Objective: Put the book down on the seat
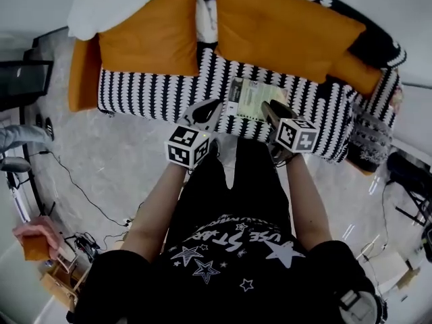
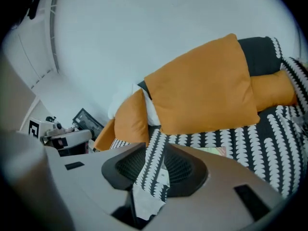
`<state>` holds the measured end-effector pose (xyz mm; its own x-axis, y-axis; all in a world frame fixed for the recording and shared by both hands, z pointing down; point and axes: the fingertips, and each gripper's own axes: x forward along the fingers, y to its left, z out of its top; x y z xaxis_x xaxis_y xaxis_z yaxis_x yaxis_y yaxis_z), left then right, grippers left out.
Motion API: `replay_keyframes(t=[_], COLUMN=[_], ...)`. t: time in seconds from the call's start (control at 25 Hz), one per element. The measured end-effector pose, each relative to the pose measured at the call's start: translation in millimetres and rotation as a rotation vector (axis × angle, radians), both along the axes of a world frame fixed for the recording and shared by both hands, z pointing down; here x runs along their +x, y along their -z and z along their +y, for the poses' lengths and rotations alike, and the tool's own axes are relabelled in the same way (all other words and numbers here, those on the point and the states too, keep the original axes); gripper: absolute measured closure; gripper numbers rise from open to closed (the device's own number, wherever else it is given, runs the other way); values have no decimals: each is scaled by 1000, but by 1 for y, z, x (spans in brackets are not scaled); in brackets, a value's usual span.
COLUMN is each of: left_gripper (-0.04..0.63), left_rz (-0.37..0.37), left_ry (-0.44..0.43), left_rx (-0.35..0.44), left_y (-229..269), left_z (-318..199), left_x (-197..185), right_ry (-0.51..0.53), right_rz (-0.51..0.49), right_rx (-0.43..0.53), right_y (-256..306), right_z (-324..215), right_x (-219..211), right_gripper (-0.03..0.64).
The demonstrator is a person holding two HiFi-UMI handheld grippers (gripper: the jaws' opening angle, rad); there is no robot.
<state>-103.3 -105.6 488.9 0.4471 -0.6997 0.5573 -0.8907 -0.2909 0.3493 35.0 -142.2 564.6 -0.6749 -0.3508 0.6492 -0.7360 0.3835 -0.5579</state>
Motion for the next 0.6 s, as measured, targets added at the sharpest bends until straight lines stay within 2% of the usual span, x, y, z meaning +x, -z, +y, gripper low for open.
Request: replay_keyframes(t=[0.2,0.4,0.6], left_gripper=[578,578,578], left_rz=[17,32,57], left_ry=[-34,-73,-104], left_rx=[68,133,207], left_y=[36,70,105], left_z=[7,12,20], left_x=[-5,-7,-11], right_ry=[32,25,-38], right_rz=[-41,-47,-77], right_rx=[119,211,271], right_y=[54,100,137], right_z=[9,23,44], right_x=[-28,-42,-46], right_gripper=[545,563,569])
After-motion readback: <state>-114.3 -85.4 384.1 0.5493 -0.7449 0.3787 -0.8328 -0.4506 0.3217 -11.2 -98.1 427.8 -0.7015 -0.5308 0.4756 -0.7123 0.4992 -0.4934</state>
